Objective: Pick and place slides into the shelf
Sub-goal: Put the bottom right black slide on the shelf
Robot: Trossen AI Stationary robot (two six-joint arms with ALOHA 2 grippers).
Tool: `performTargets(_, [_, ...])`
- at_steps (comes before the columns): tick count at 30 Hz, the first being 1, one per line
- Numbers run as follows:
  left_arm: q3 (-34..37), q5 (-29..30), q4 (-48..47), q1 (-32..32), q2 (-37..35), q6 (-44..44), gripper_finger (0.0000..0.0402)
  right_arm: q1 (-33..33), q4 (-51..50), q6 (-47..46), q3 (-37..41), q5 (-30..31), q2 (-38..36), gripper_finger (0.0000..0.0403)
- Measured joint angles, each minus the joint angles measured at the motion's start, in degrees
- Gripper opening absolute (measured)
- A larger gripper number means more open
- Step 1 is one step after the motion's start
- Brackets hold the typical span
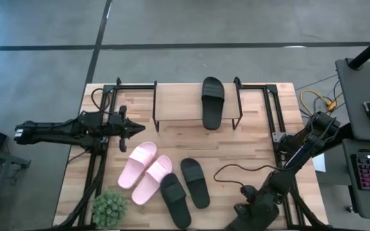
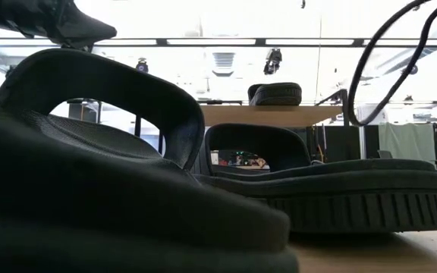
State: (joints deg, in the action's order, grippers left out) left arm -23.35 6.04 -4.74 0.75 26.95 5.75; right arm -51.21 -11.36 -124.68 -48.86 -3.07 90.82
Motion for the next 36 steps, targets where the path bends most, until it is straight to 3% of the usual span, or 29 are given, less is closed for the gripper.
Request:
performTargets(3, [-0.3, 0.0, 0.1, 0.0, -0.5, 0.1, 0.001, 0.7, -0.3, 0.0, -0.2, 6.3, 0.0, 0.0011])
performTargets(11, [-0.4, 0.0, 0.3, 0.0, -1.2, 0.1, 0.001, 3.4, -0.2, 3.9, -5.6, 34.9, -1.3, 0.0009])
performTargets(18, [-0.5, 0.0, 0.5, 0.0, -1.1, 0.6, 0.001, 8.1, 0.0, 14.6, -10.6, 38.7, -1.5, 0.0009])
performTargets(27, [-0.5, 0.0, 1.3, 0.0, -0.7, 2.8, 0.001, 16.6, -0.4, 19.6, -14.6, 64.3, -4.2, 0.0009])
performTargets(30, [-0.5, 0.0, 1.3, 0.0, -0.7, 2.5, 0.001, 21.7, -0.3, 21.2, -16.4, 66.7, -4.3, 0.0013])
performTargets(36, [-0.5, 0.0, 3.2, 0.0, -0.8, 2.4, 0.001, 32.6, 0.4, 34.2, -22.6, 64.5, -3.3, 0.0013])
